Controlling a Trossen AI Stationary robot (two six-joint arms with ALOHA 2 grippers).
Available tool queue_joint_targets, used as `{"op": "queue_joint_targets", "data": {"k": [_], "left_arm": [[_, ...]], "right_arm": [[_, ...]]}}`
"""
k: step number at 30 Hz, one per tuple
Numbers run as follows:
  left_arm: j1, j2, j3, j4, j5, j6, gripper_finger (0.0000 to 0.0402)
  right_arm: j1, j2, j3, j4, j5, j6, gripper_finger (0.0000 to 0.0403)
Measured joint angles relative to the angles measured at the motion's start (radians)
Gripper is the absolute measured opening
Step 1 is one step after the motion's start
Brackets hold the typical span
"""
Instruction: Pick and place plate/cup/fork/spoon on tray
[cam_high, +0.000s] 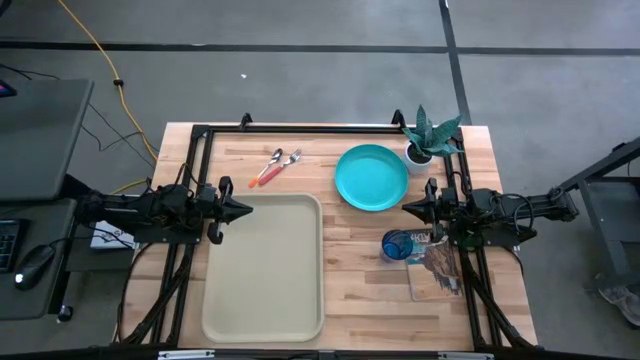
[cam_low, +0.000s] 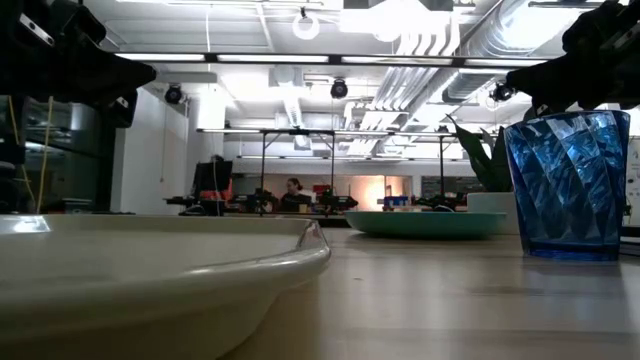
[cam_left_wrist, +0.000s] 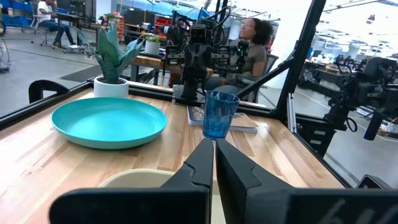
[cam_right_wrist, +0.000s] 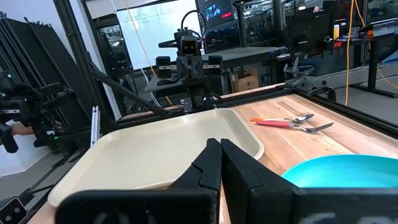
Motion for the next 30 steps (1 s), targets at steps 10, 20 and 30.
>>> {"op": "queue_joint_targets", "data": {"k": [10,20,30], "left_arm": [[0.000,0.000,0.000,0.000,0.000,0.000,0.0001],[0.000,0.000,0.000,0.000,0.000,0.000,0.0000],[0.000,-0.001,0.000,0.071,-0.017,0.000,0.0001]], "right_arm": [[0.000,0.000,0.000,0.000,0.000,0.000,0.0000],[0.000,0.000,0.000,0.000,0.000,0.000,0.0000],[0.000,0.000,0.000,0.000,0.000,0.000,0.0000]]}}
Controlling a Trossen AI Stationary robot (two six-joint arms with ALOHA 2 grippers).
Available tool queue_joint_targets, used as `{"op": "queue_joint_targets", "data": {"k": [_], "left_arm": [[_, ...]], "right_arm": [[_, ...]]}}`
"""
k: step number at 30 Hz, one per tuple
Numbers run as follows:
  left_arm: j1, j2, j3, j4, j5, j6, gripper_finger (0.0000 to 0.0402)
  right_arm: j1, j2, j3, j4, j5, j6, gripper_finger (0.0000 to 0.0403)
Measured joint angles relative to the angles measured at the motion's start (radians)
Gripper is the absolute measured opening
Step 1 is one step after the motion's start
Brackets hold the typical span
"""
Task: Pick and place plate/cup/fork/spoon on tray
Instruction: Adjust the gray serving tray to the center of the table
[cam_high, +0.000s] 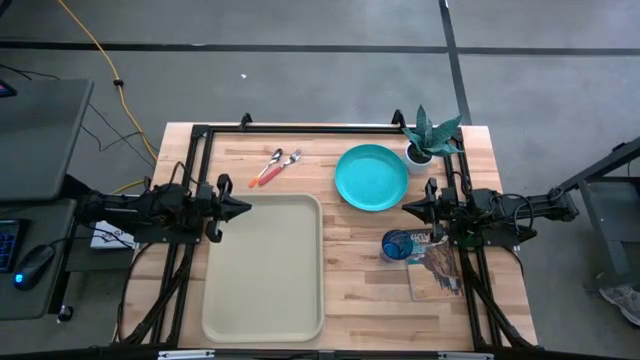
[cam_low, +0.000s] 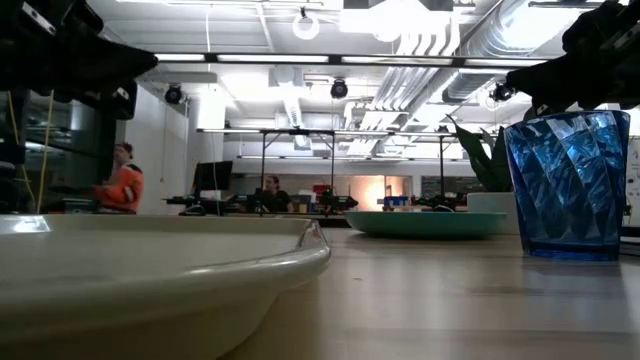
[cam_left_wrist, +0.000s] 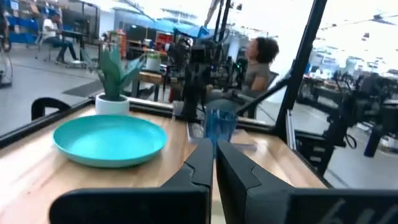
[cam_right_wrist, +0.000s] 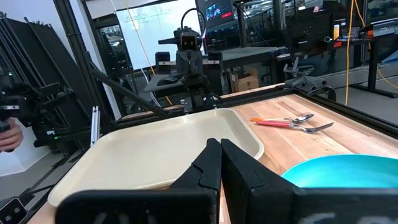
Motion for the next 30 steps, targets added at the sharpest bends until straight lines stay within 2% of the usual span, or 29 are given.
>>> {"op": "queue_joint_targets", "data": {"k": [7,12,16,22,26,30], "left_arm": [[-0.001,0.004,0.000,0.189,-0.078,-0.031,0.0001],[0.000,0.094,0.001,0.274,-0.119,-0.025,0.0002],[0.017,0.230,0.046,0.230,-0.144,-0.029,0.0017],[0.073,0.494,0.211,0.057,-0.080,-0.029,0.0063],[0.106,0.679,0.335,-0.019,-0.037,0.026,0.0107],[0.127,0.892,0.450,-0.019,0.015,0.133,0.0151]], "right_arm": [[0.000,0.000,0.000,0.000,0.000,0.000,0.0000],[0.000,0.000,0.000,0.000,0.000,0.000,0.0000],[0.000,0.000,0.000,0.000,0.000,0.000,0.0000],[0.000,0.000,0.000,0.000,0.000,0.000,0.0000],[0.000,0.000,0.000,0.000,0.000,0.000,0.0000],[0.000,0.000,0.000,0.000,0.000,0.000,0.0000]]}}
